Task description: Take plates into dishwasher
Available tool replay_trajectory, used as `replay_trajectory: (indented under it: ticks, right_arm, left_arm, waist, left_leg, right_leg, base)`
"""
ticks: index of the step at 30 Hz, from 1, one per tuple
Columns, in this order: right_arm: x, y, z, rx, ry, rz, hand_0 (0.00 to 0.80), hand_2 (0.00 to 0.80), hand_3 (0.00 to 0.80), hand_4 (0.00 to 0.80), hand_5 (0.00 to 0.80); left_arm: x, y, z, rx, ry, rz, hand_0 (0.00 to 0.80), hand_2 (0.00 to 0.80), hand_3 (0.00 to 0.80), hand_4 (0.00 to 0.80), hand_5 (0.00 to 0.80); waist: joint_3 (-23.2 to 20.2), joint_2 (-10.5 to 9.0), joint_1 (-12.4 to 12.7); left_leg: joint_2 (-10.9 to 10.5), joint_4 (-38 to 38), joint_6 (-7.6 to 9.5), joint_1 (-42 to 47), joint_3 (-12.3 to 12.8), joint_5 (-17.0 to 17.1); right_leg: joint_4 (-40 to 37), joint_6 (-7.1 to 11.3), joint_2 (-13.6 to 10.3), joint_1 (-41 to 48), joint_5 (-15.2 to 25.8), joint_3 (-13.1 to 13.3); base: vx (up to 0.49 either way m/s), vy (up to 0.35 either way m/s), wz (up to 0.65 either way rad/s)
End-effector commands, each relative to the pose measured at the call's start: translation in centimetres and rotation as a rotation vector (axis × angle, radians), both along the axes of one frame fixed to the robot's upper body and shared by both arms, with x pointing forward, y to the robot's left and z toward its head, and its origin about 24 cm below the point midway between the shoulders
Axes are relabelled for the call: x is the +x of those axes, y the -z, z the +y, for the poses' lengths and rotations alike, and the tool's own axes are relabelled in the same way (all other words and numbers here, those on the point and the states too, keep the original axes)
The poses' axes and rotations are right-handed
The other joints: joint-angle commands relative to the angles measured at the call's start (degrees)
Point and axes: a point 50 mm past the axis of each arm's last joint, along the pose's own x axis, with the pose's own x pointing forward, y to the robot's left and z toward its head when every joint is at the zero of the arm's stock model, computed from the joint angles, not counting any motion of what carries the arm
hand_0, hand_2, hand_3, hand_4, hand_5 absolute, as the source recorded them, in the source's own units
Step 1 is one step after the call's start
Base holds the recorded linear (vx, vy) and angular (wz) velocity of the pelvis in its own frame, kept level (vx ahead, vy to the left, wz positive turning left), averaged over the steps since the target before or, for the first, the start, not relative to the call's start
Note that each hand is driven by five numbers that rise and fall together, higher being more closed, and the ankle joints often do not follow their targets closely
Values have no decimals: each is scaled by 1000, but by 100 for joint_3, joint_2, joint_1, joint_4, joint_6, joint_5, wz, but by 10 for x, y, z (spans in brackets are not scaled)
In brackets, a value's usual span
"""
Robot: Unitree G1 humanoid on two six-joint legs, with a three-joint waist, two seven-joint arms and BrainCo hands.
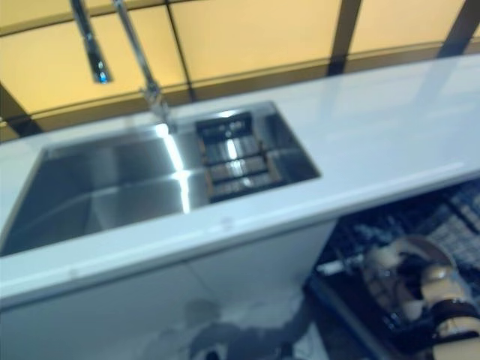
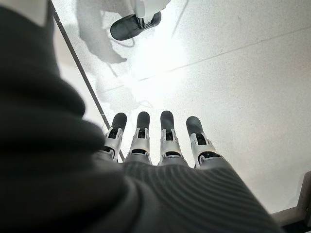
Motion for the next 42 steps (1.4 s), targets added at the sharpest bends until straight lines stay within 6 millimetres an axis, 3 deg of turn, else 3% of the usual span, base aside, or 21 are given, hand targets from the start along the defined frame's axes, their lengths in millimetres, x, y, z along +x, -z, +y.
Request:
replay_trajectory:
  ticks: [1,7,18,22,29,34,37,38,40,42]
  right_arm:
    - [30,-27,7,-22,-35,-115,0,0,0,0,0]
    - [27,-46,-8,-57,2,-150,0,0,0,0,0]
    - [8,-123,-56,-129,119,-297,0,0,0,0,0]
    - [-3,-139,-68,-158,148,-329,0,0,0,0,0]
    - [2,-151,-62,-131,104,-378,0,0,0,0,0]
    - [12,-158,-54,-112,54,-402,0,0,0,0,0]
    - [7,-158,-59,-110,113,-421,0,0,0,0,0]
    - [3,-162,-63,-117,144,-444,0,0,0,0,0]
    - [-15,-178,-82,-147,262,-504,0,0,0,0,0]
    - [-34,-181,-97,-156,329,-515,0,0,0,0,0]
  left_arm:
    - [9,-6,13,71,77,40,0,0,0,0,0]
    - [6,-7,17,67,72,38,0,0,0,0,0]
    - [1,-14,32,88,73,49,0,0,0,0,0]
    - [-2,-15,36,95,75,50,0,0,0,0,0]
    - [-4,-17,39,136,113,75,0,0,0,0,0]
    - [-15,-16,39,141,66,128,0,0,0,0,0]
    - [-19,-16,41,164,10,125,0,0,0,0,0]
    - [-17,-17,42,170,6,114,0,0,0,0,0]
    - [-7,-20,48,170,26,65,0,0,0,0,0]
    - [4,-24,51,160,67,32,0,0,0,0,0]
  waist:
    - [-3,-425,24]
    - [-9,-487,-26]
    - [-77,-685,-193]
    - [-116,-729,-242]
    - [-120,-786,-291]
    - [51,-777,-197]
    - [106,-728,-143]
    - [128,-702,-98]
    - [193,-811,-156]
    - [146,-801,-314]
  left_leg:
    - [132,-13,-31,335,-105,-315]
    - [138,-13,-31,344,-78,-310]
    - [147,-13,-22,426,31,-345]
    - [148,-13,-13,441,66,-362]
    - [149,101,37,521,94,-447]
    - [324,638,43,384,-231,-618]
    - [518,208,-117,387,-302,-97]
    - [595,63,-270,234,-267,223]
    - [531,567,-332,-113,234,95]
    - [383,863,-306,111,507,-100]
  right_leg:
    - [15,630,-561,-22,61,-7]
    - [15,628,-532,-32,75,28]
    - [15,634,-448,-6,90,136]
    - [15,627,-416,-4,75,178]
    - [95,554,-398,-8,48,283]
    - [860,224,-198,-105,-464,132]
    - [685,188,-81,46,-432,-58]
    - [520,215,-27,140,-384,-97]
    - [345,238,-177,63,-219,-393]
    - [228,189,-217,-57,-64,-623]
  base:
    - [0,0,0]
    - [0,0,0]
    - [5,5,-3]
    - [14,8,-9]
    - [-3,-64,-7]
    - [17,-204,-11]
    - [28,-164,7]
    - [-205,-152,20]
    - [-348,-124,27]
    - [-335,-7,54]
